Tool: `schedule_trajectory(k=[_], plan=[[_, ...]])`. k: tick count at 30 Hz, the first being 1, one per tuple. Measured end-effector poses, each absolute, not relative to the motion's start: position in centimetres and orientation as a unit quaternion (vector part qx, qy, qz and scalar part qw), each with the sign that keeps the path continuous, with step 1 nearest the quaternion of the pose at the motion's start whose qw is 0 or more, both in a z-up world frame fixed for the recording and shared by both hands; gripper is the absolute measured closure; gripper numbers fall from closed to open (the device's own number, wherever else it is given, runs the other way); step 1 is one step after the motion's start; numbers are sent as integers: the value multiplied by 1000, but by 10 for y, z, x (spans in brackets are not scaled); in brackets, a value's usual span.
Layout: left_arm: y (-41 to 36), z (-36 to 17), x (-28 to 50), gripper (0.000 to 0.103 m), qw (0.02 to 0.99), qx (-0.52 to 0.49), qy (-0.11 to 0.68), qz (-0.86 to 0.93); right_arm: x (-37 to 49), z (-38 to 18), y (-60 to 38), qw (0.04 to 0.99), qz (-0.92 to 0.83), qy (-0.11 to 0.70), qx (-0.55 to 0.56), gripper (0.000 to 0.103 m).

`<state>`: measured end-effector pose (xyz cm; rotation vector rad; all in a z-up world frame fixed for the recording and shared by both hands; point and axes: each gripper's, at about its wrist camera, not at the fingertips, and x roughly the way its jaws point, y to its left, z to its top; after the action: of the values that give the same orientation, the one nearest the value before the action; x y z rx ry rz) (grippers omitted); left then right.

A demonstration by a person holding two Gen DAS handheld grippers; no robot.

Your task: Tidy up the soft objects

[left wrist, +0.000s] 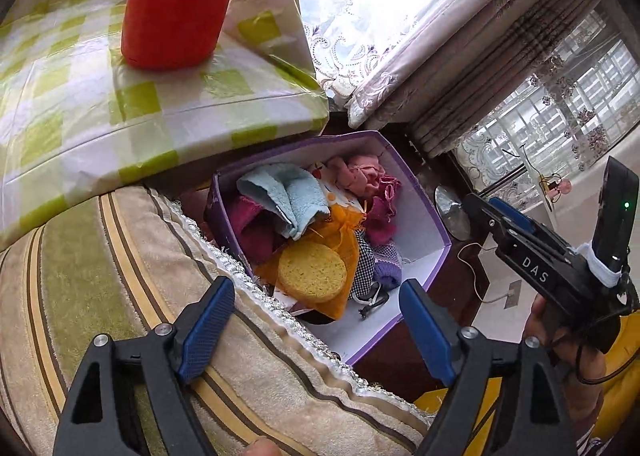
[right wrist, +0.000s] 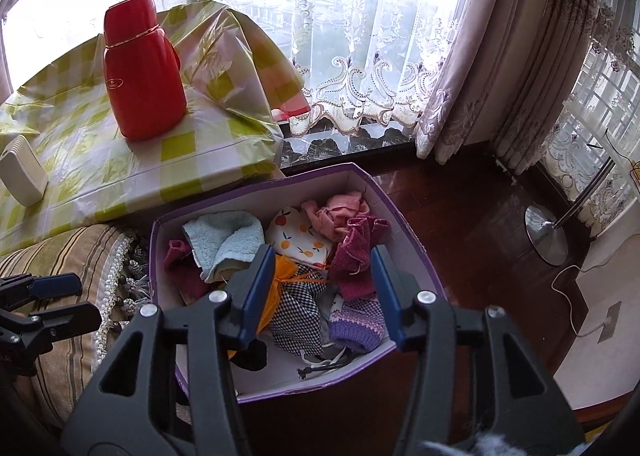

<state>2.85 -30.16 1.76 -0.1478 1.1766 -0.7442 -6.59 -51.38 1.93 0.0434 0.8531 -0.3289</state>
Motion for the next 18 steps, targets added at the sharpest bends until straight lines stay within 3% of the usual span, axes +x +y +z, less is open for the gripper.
schedule_trajectory(k=[18], plan=[[-308,13,30,16,762,-66,549,-338,-66,18,-514,896,-157,414,21,49]])
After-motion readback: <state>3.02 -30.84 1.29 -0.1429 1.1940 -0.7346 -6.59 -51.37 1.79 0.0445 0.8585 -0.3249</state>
